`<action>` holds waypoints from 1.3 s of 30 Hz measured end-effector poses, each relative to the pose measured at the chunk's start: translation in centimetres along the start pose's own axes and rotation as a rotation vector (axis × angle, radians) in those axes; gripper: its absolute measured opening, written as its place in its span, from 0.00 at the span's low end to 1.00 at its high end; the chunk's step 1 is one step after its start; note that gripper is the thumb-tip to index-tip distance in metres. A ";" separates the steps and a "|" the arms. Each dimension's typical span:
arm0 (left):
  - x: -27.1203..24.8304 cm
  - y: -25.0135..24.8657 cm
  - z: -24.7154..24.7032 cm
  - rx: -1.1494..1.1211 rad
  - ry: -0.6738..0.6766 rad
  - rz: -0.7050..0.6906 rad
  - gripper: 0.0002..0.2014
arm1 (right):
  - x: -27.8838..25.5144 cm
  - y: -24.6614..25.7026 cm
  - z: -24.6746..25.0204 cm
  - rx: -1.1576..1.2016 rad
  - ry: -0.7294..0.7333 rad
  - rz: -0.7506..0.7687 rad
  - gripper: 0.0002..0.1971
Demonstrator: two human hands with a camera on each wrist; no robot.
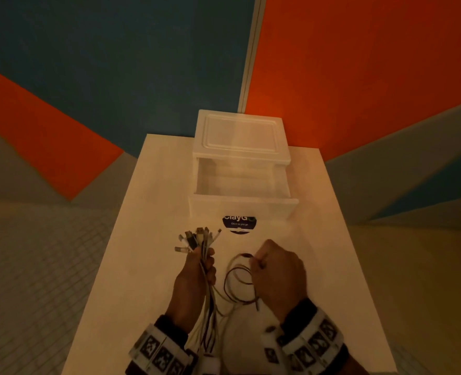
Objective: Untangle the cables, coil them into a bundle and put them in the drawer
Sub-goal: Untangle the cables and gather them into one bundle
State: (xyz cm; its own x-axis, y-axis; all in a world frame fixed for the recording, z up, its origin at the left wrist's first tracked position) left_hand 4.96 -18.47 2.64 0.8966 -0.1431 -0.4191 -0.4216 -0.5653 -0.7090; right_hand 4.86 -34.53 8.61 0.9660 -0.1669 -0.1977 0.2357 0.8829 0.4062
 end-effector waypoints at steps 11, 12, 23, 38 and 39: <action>0.0 -0.4 0.2 -0.006 -0.049 0.007 0.12 | 2.3 -5.1 4.6 -0.198 0.344 0.040 0.05; 0.0 -0.5 0.2 -0.003 -0.052 0.002 0.12 | 2.6 -5.0 5.1 -0.032 0.312 0.075 0.07; -2.0 -1.2 -2.9 -0.080 0.101 -0.014 0.22 | -1.4 6.1 -2.1 0.499 -0.126 0.450 0.11; -1.7 -0.6 -1.8 0.119 -0.035 -0.132 0.14 | -1.3 3.4 -3.0 0.719 0.195 0.166 0.12; -1.5 -0.9 -1.7 0.108 -0.045 -0.150 0.15 | -1.4 3.0 -3.1 0.700 0.287 0.198 0.10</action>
State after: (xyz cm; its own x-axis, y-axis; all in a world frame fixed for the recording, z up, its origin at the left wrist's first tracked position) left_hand 4.20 -19.15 4.87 0.9445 -0.0261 -0.3274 -0.2980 -0.4867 -0.8211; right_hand 3.90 -30.32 7.31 0.9543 0.1690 -0.2466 0.1662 0.3858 0.9075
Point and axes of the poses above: each hand's wrist, its own x-axis towards the middle knuckle, its own z-axis out of the back of the hand, y = z × x, the point moved 3 cm from there along x, towards the middle knuckle, and after that the axes turned 6 degrees about y, right-handed, at the moved point
